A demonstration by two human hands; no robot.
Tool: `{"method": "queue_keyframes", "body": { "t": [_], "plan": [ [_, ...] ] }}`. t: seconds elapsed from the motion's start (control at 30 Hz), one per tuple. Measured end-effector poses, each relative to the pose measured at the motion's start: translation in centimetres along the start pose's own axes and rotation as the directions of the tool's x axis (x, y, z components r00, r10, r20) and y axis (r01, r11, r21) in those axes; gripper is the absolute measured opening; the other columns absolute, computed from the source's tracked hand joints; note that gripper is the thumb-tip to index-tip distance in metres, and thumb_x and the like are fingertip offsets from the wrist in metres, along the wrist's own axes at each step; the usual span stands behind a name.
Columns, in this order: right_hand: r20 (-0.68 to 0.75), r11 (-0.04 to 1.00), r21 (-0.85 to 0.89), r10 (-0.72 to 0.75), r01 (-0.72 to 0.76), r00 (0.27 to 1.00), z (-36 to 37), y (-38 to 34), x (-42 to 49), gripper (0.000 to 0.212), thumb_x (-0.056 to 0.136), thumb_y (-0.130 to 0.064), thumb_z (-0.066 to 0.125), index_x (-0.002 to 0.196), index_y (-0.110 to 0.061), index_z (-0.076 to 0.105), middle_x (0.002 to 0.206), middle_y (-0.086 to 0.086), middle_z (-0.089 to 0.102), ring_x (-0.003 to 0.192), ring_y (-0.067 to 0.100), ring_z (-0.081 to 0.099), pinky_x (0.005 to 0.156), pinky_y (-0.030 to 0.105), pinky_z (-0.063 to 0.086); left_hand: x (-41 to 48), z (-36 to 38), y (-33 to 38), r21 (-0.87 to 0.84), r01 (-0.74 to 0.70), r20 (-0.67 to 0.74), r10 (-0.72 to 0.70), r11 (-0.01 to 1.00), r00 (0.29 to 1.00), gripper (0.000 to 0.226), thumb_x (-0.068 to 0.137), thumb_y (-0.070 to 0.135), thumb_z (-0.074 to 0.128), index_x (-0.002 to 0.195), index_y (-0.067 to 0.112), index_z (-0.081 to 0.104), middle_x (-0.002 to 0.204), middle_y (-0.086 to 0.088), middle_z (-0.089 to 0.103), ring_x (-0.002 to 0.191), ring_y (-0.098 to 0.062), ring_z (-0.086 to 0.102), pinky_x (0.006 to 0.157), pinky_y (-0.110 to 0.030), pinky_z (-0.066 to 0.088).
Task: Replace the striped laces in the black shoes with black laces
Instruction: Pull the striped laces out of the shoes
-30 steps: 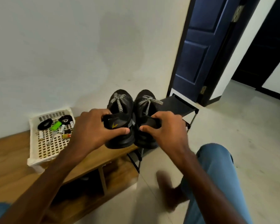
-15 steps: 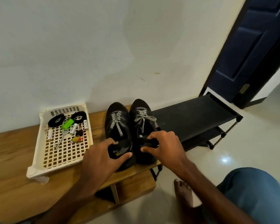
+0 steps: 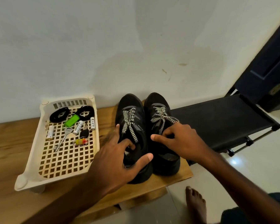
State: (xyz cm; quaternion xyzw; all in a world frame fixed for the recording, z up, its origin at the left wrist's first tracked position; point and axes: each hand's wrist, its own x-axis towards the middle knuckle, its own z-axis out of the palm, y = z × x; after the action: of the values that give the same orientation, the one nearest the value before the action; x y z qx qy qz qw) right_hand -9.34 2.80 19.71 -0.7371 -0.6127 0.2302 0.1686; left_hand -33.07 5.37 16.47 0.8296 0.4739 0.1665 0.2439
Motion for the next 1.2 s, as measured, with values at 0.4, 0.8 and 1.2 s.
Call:
{"method": "queue_keyframes", "body": {
  "t": [0.4,0.8,1.2],
  "plan": [
    [-0.052,0.994,-0.094,-0.07,0.065,0.996,0.1,-0.5,-1.0,0.044,0.085,-0.068,0.067,0.067,-0.028,0.073,0.057,-0.013,0.065,0.063,-0.014,0.061,0.052,0.009,0.042,-0.4,-2.9,0.2,-0.145,-0.097,-0.187,0.069,0.985,0.98,0.079,0.096,0.077,0.012,0.068,0.028,0.067,0.078,0.007,0.074,0.06,-0.006,0.061,0.056,-0.013,0.039],
    [-0.117,0.978,0.19,-0.067,0.089,0.991,-0.4,0.5,-2.2,0.014,0.078,-0.039,0.087,0.074,-0.03,0.077,0.074,-0.021,0.072,0.081,-0.016,0.063,0.06,0.002,0.045,0.5,-4.1,-0.6,-0.016,-0.055,-0.424,0.043,0.998,0.905,0.025,0.093,0.037,0.068,0.074,0.022,0.07,0.062,0.014,0.065,0.056,0.0,0.063,0.057,-0.023,0.055],
    [-0.247,0.996,0.084,0.045,-0.024,0.968,0.3,-0.1,-1.2,0.052,0.081,-0.026,0.087,0.123,-0.028,0.057,0.09,-0.014,0.065,0.082,0.005,0.066,0.076,0.028,0.06,0.4,-3.4,-1.9,-0.001,-0.09,-0.31,0.085,0.996,0.947,0.033,0.08,0.041,0.075,0.106,0.02,0.073,0.092,0.012,0.072,0.078,0.0,0.067,0.065,-0.022,0.058]
  ]
}}
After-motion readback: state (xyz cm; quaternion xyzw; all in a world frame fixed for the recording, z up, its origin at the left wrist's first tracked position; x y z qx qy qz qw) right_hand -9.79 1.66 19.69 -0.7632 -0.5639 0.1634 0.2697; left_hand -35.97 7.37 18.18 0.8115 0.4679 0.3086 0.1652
